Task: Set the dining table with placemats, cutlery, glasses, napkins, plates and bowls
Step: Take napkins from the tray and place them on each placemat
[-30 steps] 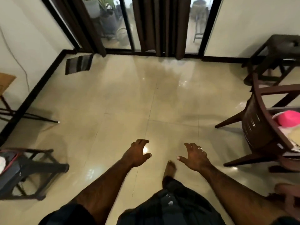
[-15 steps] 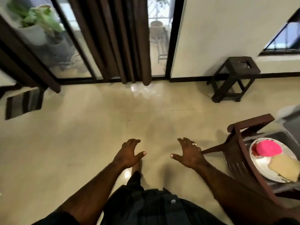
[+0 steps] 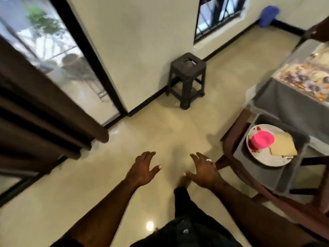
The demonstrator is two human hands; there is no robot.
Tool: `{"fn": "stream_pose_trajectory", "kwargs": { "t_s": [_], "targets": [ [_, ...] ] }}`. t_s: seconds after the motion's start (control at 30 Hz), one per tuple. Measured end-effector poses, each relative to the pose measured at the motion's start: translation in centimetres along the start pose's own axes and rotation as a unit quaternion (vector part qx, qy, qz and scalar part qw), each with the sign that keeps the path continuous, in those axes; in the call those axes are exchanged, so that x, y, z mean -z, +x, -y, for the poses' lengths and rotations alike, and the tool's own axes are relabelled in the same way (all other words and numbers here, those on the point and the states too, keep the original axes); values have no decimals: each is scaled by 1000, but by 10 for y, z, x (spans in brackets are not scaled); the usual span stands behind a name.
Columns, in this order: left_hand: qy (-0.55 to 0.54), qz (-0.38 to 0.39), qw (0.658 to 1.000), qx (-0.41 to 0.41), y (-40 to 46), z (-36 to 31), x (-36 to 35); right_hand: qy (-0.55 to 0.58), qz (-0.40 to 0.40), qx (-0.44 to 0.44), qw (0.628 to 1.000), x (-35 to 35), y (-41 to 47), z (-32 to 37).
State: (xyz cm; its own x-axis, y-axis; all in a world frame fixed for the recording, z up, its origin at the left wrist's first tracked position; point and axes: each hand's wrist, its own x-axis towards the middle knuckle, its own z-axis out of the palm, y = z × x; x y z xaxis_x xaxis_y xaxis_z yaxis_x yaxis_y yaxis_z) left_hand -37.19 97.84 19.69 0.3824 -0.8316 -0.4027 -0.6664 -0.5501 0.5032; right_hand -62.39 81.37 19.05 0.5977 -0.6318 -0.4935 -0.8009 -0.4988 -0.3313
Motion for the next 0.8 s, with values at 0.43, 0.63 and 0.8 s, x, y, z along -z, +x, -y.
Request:
{"fn": "stream_pose_trajectory", "kwargs": {
  "t_s": [0.43, 0.63, 0.8],
  "targets": [
    [74, 59, 992, -81, 289, -122, 105, 41, -40, -29, 998, 177, 215, -55],
    [135, 118, 969, -172, 440, -177, 125, 129, -106, -154, 974, 227, 266, -125],
    [196, 191, 922, -274, 557, -256, 120, 208, -133, -301, 921, 223, 281, -177]
  ]
}}
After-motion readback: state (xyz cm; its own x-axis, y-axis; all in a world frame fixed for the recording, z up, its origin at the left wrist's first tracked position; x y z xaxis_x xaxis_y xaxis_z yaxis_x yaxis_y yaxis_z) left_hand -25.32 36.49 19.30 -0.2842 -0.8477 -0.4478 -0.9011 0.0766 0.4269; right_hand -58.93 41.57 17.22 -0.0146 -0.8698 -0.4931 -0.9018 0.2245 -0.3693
